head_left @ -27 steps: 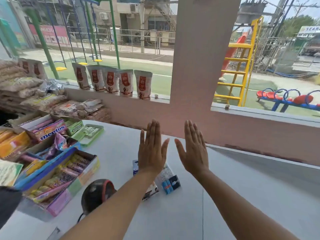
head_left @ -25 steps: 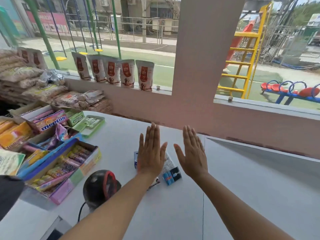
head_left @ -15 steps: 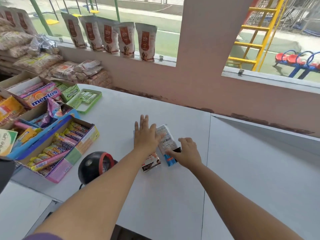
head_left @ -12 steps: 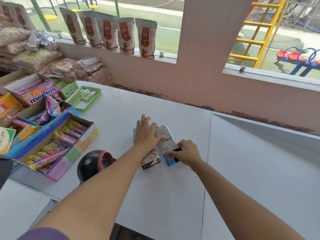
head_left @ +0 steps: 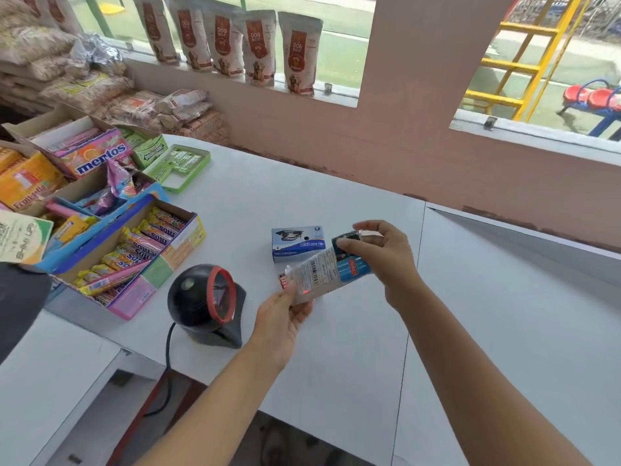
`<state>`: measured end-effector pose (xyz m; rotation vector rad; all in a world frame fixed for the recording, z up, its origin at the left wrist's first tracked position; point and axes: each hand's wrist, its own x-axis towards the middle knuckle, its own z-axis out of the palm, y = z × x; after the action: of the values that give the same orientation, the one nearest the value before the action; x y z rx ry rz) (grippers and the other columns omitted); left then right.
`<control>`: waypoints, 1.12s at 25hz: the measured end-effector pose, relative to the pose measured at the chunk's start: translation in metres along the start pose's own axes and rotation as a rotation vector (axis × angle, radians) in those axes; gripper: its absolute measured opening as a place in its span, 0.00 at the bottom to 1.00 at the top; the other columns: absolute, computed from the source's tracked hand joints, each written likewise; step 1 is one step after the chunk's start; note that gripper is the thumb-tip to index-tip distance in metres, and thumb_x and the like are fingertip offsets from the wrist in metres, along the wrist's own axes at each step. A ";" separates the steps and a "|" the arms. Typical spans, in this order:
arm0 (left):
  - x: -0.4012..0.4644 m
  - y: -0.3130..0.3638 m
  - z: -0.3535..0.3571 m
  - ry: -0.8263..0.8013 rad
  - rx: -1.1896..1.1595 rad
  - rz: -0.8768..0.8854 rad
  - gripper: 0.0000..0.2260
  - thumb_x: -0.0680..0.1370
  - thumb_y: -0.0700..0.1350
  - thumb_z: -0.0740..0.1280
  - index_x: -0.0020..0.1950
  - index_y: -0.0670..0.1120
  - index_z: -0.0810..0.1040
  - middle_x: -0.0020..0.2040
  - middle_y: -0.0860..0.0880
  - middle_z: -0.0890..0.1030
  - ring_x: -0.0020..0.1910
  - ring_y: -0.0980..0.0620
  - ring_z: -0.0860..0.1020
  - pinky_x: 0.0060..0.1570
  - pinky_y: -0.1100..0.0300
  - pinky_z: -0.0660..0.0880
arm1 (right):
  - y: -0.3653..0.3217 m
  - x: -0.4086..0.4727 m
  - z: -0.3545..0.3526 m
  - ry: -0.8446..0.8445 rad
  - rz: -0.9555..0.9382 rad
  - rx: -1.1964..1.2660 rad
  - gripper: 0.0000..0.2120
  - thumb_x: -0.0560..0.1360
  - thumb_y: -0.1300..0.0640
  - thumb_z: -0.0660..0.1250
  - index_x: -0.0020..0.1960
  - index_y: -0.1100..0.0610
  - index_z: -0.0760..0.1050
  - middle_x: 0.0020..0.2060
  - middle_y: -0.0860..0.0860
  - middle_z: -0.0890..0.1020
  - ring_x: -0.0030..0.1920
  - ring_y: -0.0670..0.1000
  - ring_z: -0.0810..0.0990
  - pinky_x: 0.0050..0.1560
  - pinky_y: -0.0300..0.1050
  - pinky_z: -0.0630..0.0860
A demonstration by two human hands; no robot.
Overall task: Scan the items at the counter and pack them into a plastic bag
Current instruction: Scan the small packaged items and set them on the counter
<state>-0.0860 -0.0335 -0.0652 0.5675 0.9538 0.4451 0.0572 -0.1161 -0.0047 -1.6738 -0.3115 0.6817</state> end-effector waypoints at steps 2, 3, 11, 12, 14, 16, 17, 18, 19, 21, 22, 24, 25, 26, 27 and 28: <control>-0.009 -0.007 -0.012 0.055 -0.178 -0.106 0.08 0.81 0.41 0.60 0.55 0.38 0.75 0.42 0.42 0.79 0.37 0.51 0.76 0.26 0.66 0.79 | -0.009 -0.009 0.024 -0.039 -0.048 -0.125 0.13 0.70 0.58 0.74 0.52 0.56 0.77 0.43 0.54 0.86 0.42 0.51 0.86 0.34 0.41 0.82; -0.012 -0.008 -0.016 0.076 -0.241 -0.135 0.09 0.81 0.41 0.61 0.57 0.38 0.74 0.41 0.42 0.79 0.36 0.51 0.76 0.25 0.66 0.78 | -0.013 -0.014 0.035 -0.060 -0.082 -0.202 0.11 0.70 0.58 0.73 0.51 0.56 0.78 0.42 0.52 0.86 0.43 0.50 0.85 0.37 0.44 0.83; -0.013 -0.006 -0.026 0.113 -0.289 -0.133 0.10 0.81 0.42 0.61 0.59 0.37 0.74 0.37 0.42 0.79 0.26 0.53 0.80 0.23 0.65 0.77 | -0.024 -0.028 0.058 -0.079 -0.196 -0.402 0.10 0.69 0.54 0.72 0.49 0.55 0.78 0.41 0.48 0.83 0.47 0.51 0.83 0.46 0.53 0.83; -0.012 -0.009 -0.028 0.120 -0.150 -0.101 0.10 0.82 0.43 0.60 0.57 0.38 0.74 0.38 0.43 0.78 0.30 0.52 0.79 0.25 0.64 0.78 | -0.018 -0.026 0.052 -0.061 -0.186 -0.420 0.08 0.69 0.55 0.71 0.47 0.55 0.78 0.40 0.47 0.82 0.47 0.51 0.83 0.46 0.55 0.83; -0.013 -0.018 -0.037 0.142 0.254 0.001 0.10 0.82 0.45 0.59 0.52 0.40 0.76 0.40 0.43 0.79 0.35 0.51 0.78 0.32 0.62 0.79 | 0.005 -0.019 0.030 -0.008 -0.130 -0.471 0.08 0.68 0.56 0.71 0.46 0.56 0.79 0.39 0.46 0.82 0.46 0.51 0.83 0.47 0.56 0.83; -0.015 -0.026 -0.053 0.130 0.633 0.145 0.12 0.81 0.46 0.61 0.47 0.40 0.78 0.41 0.43 0.81 0.36 0.50 0.80 0.40 0.55 0.82 | 0.039 -0.019 0.003 0.011 0.020 -0.486 0.09 0.67 0.55 0.74 0.44 0.57 0.79 0.39 0.51 0.84 0.43 0.51 0.84 0.48 0.57 0.83; -0.017 -0.028 -0.061 0.105 0.774 0.201 0.12 0.80 0.47 0.63 0.46 0.39 0.79 0.40 0.43 0.82 0.35 0.49 0.81 0.43 0.50 0.82 | 0.058 -0.022 -0.010 -0.008 0.118 -0.500 0.10 0.66 0.54 0.76 0.43 0.58 0.79 0.40 0.54 0.85 0.42 0.52 0.85 0.48 0.57 0.83; -0.019 -0.029 -0.067 0.083 0.878 0.238 0.13 0.79 0.48 0.64 0.45 0.38 0.80 0.40 0.43 0.83 0.34 0.50 0.82 0.44 0.48 0.82 | 0.074 -0.027 -0.020 -0.034 0.202 -0.527 0.12 0.65 0.53 0.77 0.42 0.59 0.80 0.40 0.56 0.86 0.42 0.52 0.85 0.48 0.56 0.83; -0.021 -0.029 -0.069 0.066 0.948 0.261 0.13 0.78 0.49 0.66 0.44 0.39 0.80 0.38 0.44 0.83 0.34 0.50 0.83 0.43 0.47 0.82 | 0.088 -0.033 -0.027 -0.054 0.262 -0.552 0.14 0.65 0.51 0.78 0.42 0.59 0.80 0.39 0.55 0.86 0.42 0.52 0.85 0.49 0.57 0.83; -0.021 -0.027 -0.070 0.085 1.149 0.344 0.14 0.77 0.53 0.66 0.42 0.42 0.80 0.37 0.48 0.83 0.34 0.51 0.83 0.40 0.50 0.82 | 0.102 -0.038 -0.031 -0.039 0.280 -0.560 0.15 0.64 0.49 0.78 0.43 0.58 0.81 0.39 0.52 0.86 0.45 0.52 0.85 0.50 0.57 0.82; -0.020 -0.025 -0.068 0.113 1.314 0.413 0.14 0.76 0.55 0.66 0.43 0.45 0.80 0.38 0.51 0.82 0.36 0.51 0.82 0.39 0.52 0.81 | 0.101 -0.038 -0.031 -0.027 0.257 -0.584 0.16 0.64 0.48 0.78 0.45 0.57 0.81 0.41 0.51 0.86 0.47 0.52 0.84 0.50 0.55 0.82; -0.018 -0.020 -0.060 0.157 1.542 0.544 0.11 0.76 0.55 0.65 0.48 0.48 0.76 0.44 0.53 0.79 0.43 0.51 0.78 0.40 0.56 0.77 | 0.091 -0.032 -0.026 -0.032 0.153 -0.762 0.20 0.65 0.48 0.77 0.53 0.55 0.79 0.51 0.50 0.83 0.52 0.51 0.81 0.49 0.49 0.78; -0.015 -0.019 -0.055 0.152 1.565 0.587 0.11 0.76 0.54 0.66 0.52 0.48 0.73 0.48 0.53 0.76 0.48 0.51 0.76 0.42 0.56 0.75 | 0.084 -0.027 -0.021 -0.054 0.087 -0.852 0.23 0.66 0.48 0.76 0.57 0.53 0.78 0.55 0.51 0.80 0.54 0.51 0.79 0.50 0.47 0.76; -0.010 -0.020 -0.049 0.135 1.555 0.629 0.14 0.75 0.51 0.66 0.57 0.47 0.70 0.52 0.52 0.72 0.52 0.50 0.73 0.46 0.57 0.73 | 0.077 -0.019 -0.015 -0.090 0.013 -0.902 0.26 0.66 0.49 0.76 0.62 0.52 0.75 0.60 0.51 0.77 0.57 0.52 0.77 0.52 0.47 0.75; -0.004 -0.020 -0.042 0.127 1.524 0.674 0.17 0.74 0.47 0.68 0.60 0.46 0.68 0.55 0.50 0.69 0.56 0.49 0.70 0.50 0.58 0.71 | 0.070 -0.011 -0.007 -0.148 -0.063 -0.918 0.28 0.67 0.51 0.75 0.66 0.52 0.73 0.63 0.52 0.75 0.60 0.53 0.76 0.55 0.46 0.74; 0.004 -0.020 -0.036 0.131 1.484 0.714 0.20 0.72 0.43 0.68 0.61 0.44 0.66 0.58 0.48 0.68 0.59 0.48 0.68 0.53 0.58 0.70 | 0.063 -0.002 0.002 -0.231 -0.134 -0.917 0.32 0.67 0.54 0.75 0.69 0.52 0.70 0.67 0.52 0.73 0.63 0.53 0.74 0.58 0.46 0.72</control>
<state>-0.1127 -0.0375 -0.0972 2.2860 1.0831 0.3302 0.0445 -0.1300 -0.0650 -2.4013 -1.0047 0.6726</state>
